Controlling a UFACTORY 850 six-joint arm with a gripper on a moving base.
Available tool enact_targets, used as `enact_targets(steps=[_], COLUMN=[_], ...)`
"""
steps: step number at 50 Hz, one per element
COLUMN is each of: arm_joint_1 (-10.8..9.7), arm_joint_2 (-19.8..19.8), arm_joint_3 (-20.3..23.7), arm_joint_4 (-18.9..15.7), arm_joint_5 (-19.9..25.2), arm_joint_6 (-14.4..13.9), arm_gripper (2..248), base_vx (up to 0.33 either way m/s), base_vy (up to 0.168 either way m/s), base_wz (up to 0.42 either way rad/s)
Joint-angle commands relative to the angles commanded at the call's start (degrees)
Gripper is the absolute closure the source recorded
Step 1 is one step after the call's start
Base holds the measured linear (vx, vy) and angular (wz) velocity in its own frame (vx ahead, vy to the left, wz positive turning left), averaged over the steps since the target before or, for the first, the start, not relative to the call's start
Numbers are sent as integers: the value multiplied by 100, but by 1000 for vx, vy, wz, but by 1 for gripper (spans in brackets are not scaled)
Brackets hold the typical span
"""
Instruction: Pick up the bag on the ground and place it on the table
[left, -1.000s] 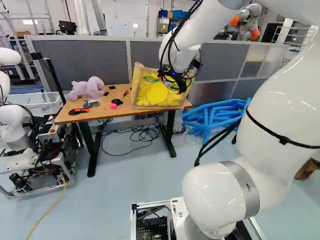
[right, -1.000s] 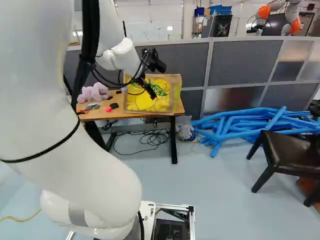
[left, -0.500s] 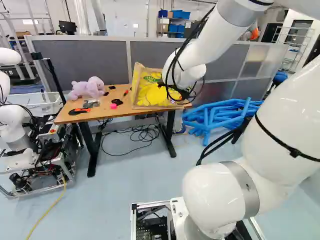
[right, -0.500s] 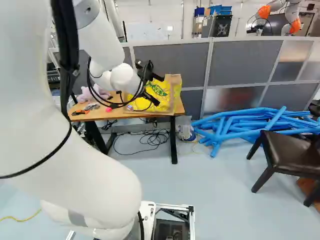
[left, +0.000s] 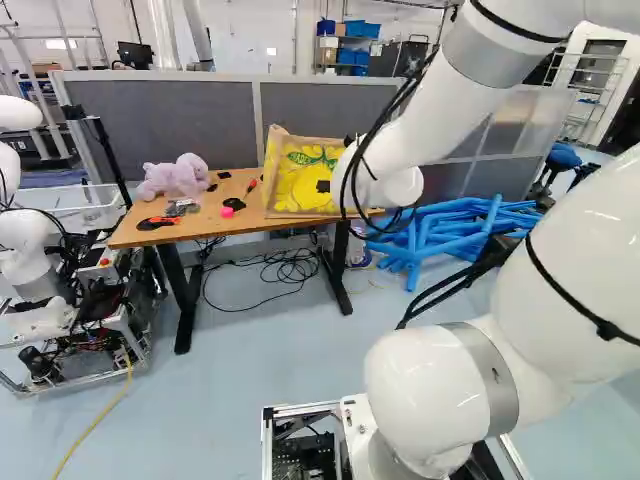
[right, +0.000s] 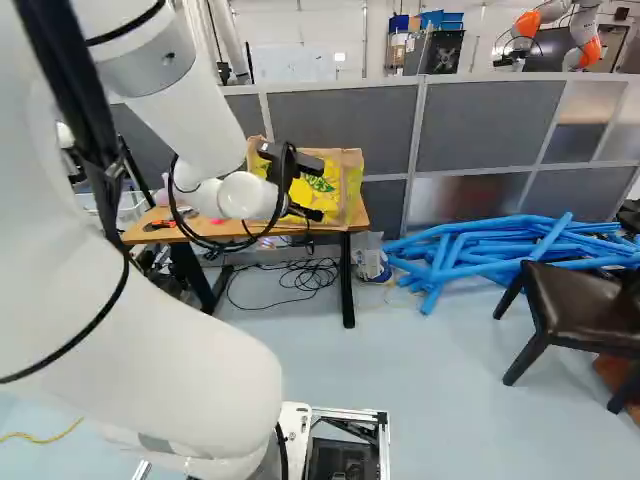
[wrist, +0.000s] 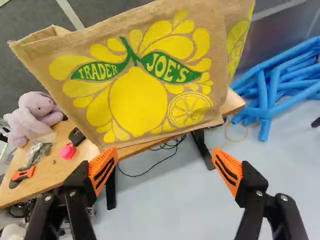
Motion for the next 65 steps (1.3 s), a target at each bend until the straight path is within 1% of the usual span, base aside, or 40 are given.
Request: enact_targets(steps=[19, 35, 50, 65], arm_joint_1=[-42, -69, -87, -98], arm_joint_2=[215, 352, 445, 503], arm_joint_3=[677, 1108, 1400, 1586], arm_joint_4=[53, 87, 110, 125], arm_joint_5=[910, 1488, 1880, 2129], arm_joint_6=[-732, -1197, -1513, -1713], arm_gripper=[3, 3, 3, 3], base_vx=[0, 0, 0, 0], base_vy=[0, 0, 0, 0], base_wz=[0, 0, 0, 0])
